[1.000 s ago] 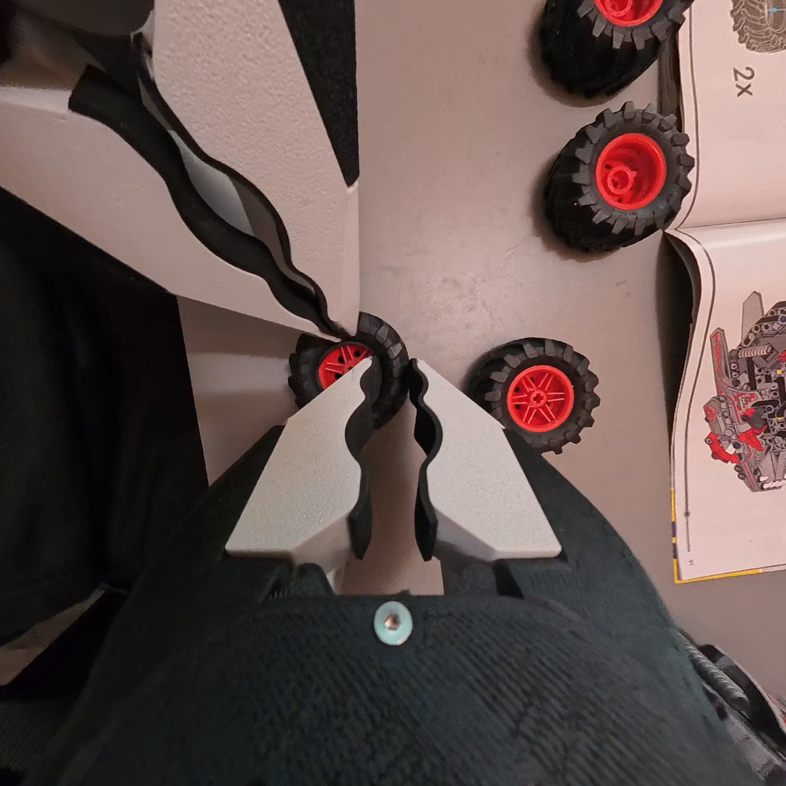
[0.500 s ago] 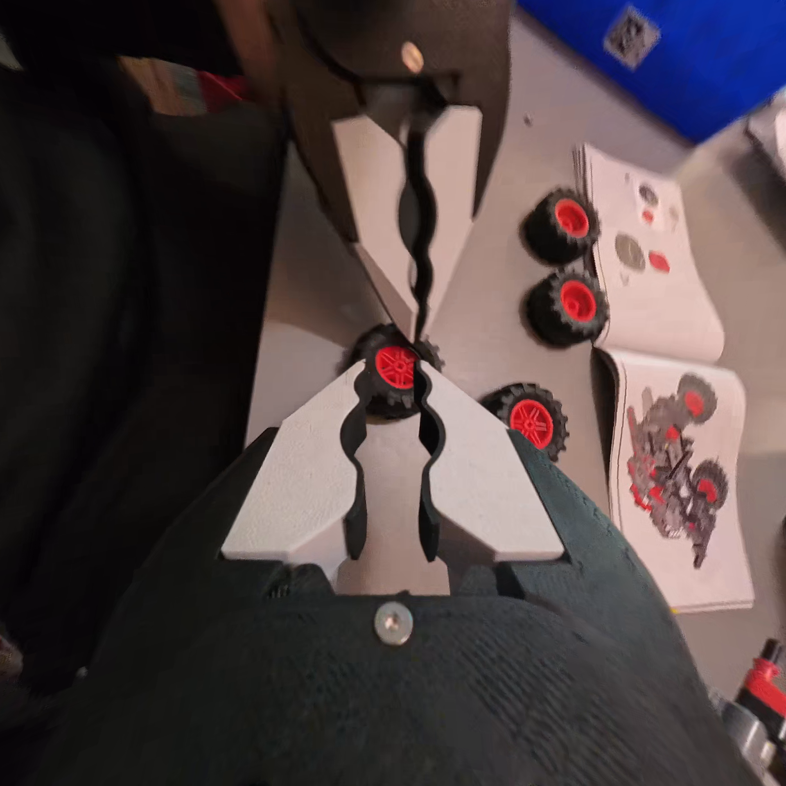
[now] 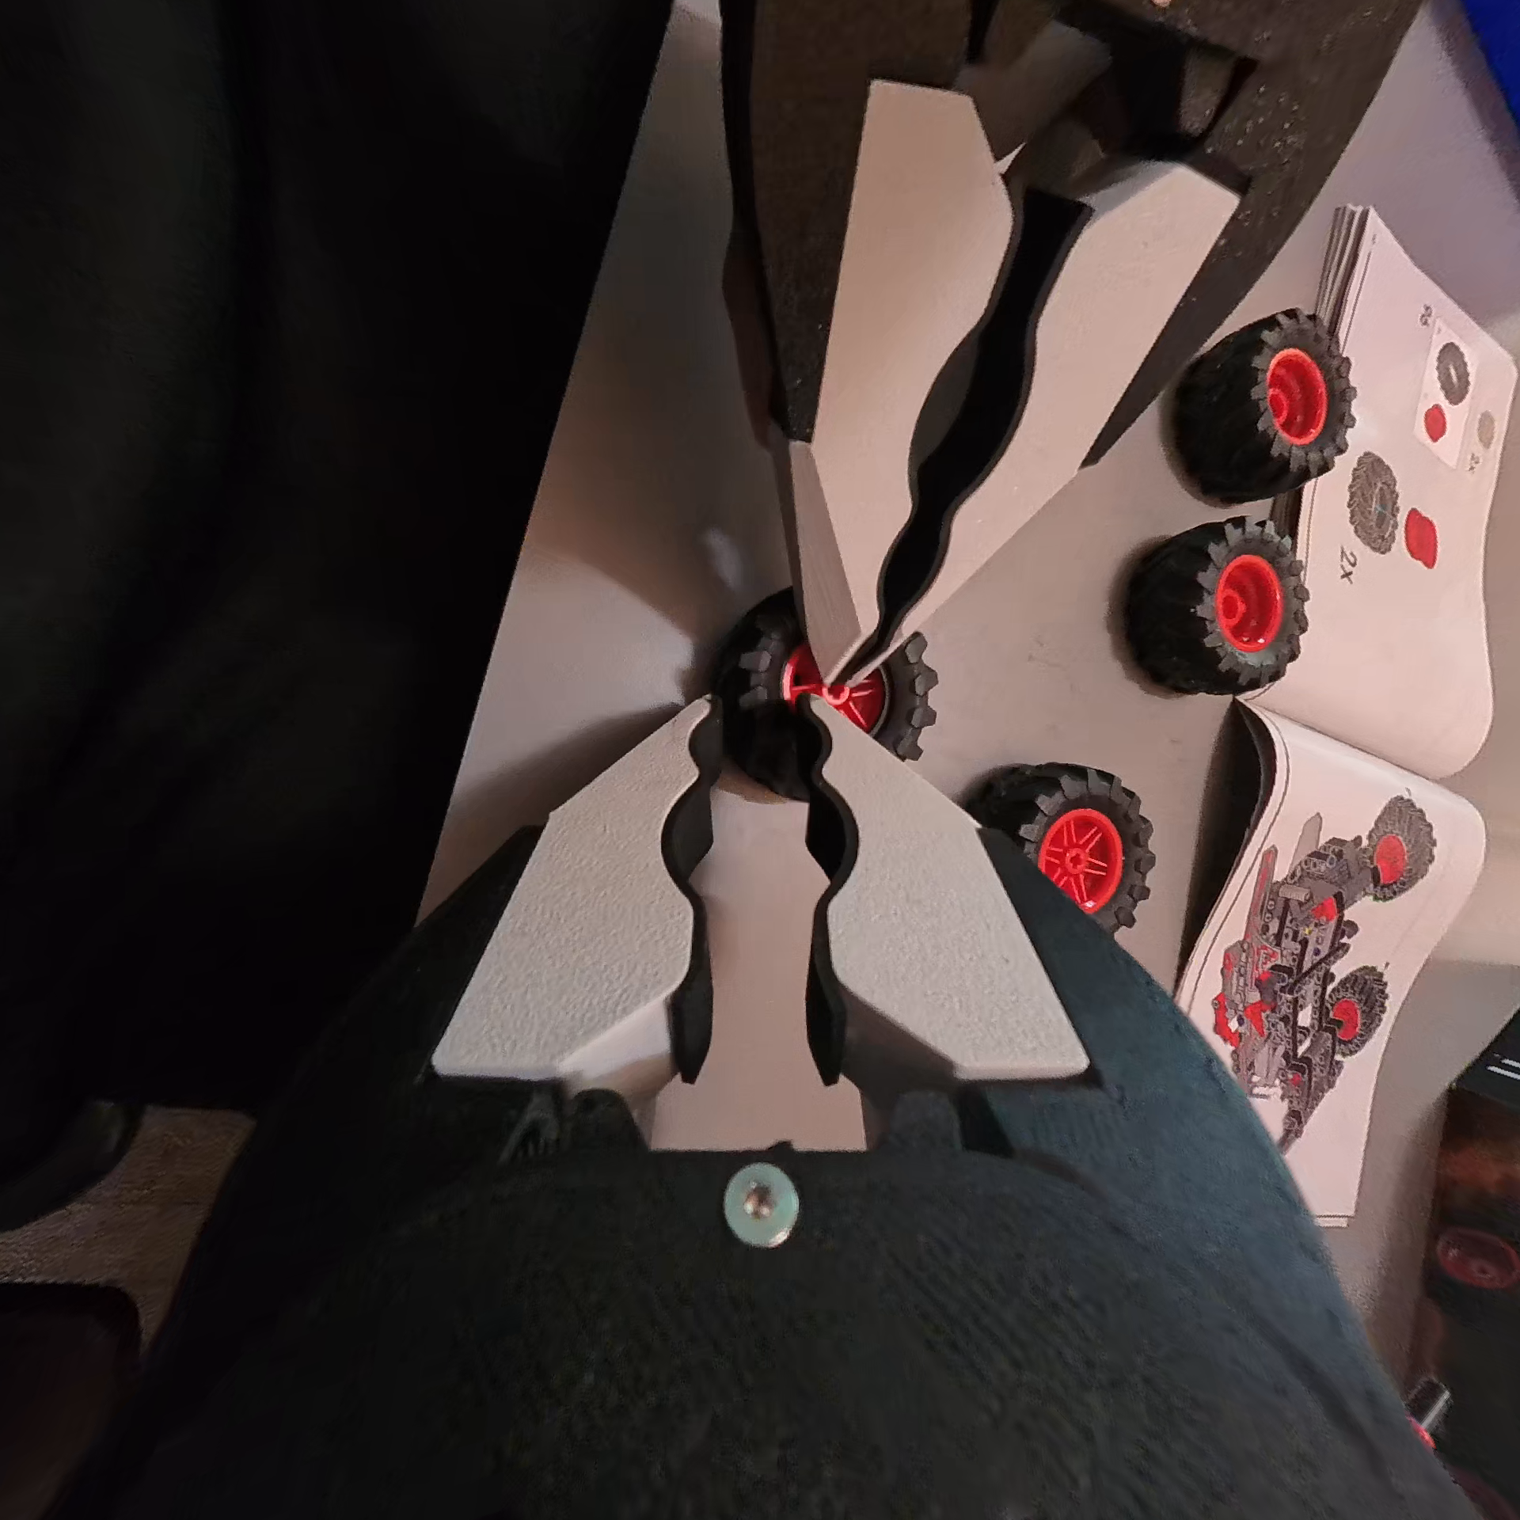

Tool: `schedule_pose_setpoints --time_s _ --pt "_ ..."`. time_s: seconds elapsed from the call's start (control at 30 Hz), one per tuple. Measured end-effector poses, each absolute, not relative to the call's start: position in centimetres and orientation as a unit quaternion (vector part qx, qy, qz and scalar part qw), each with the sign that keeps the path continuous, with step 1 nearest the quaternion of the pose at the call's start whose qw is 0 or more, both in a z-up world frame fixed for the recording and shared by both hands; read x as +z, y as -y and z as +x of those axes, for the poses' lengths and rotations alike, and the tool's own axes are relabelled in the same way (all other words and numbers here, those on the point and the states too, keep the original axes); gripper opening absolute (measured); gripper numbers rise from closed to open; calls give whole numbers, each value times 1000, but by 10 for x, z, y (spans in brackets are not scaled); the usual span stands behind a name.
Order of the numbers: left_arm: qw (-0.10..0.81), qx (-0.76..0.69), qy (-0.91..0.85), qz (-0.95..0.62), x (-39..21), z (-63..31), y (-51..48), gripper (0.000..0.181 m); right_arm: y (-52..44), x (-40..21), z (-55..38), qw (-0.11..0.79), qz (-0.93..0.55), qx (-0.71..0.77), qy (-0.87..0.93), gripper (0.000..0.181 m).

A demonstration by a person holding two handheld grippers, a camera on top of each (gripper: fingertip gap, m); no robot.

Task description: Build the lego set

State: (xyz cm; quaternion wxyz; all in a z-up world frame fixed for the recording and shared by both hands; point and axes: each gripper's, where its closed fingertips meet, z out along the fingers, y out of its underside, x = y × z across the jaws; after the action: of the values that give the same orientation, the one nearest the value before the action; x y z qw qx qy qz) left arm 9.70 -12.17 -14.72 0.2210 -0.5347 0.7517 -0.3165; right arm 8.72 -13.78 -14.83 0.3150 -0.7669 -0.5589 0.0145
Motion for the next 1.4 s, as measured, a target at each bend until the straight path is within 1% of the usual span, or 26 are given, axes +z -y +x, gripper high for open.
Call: schedule_pose_setpoints --time_s 0.1,0.17,0.23,0.3,0.33,0.37,0.5,0.6,0.63,0.7,0.8,0.9,0.93,1.07,1.23,1.4 --pt "215 -327 -747 -538 -145 97 121 0 137 -149 86 316 -759 -2 568 15" --pt "234 -326 -738 -543 -137 99 112 0 137 -150 85 316 -764 -4 562 16" --pt "256 -310 -734 -547 -130 100 100 0 137 -150 85 316 -770 -3 554 16" --pt "258 -281 -744 -549 -132 100 94 1 137 -150 85 319 -770 -9 553 16" --pt "260 -262 -750 -549 -135 100 91 8 137 -151 85 320 -771 -13 550 16" --pt "262 -247 -758 -544 -137 101 90 10 137 -151 85 323 -773 -17 546 16" --pt "259 -236 -762 -545 -141 106 93 1 137 -151 84 346 -776 -29 527 17" --pt "251 -243 -756 -553 -140 108 94 1 136 -151 84 359 -781 -39 509 17" --pt "249 -251 -756 -550 -137 108 96 2 136 -151 83 363 -781 -46 506 17" --pt "233 -276 -763 -537 -134 109 106 21 135 -152 83 366 -781 -57 502 18" --pt "252 -232 -777 -529 -142 111 100 23 134 -152 83 370 -785 -61 493 17" --pt "267 -215 -791 -507 -143 115 104 15 131 -151 83 385 -792 -66 469 17" --pt "271 -206 -796 -500 -144 116 105 9 130 -151 84 390 -792 -72 464 17" --pt "284 -198 -790 -507 -145 118 104 8 129 -152 84 388 -793 -88 461 17" --pt "227 -293 -732 -572 -146 120 103 7 127 -153 84 384 -786 -110 472 17" --pt "200 -324 -700 -605 -146 123 102 6 125 -153 84 386 -780 -128 475 17"
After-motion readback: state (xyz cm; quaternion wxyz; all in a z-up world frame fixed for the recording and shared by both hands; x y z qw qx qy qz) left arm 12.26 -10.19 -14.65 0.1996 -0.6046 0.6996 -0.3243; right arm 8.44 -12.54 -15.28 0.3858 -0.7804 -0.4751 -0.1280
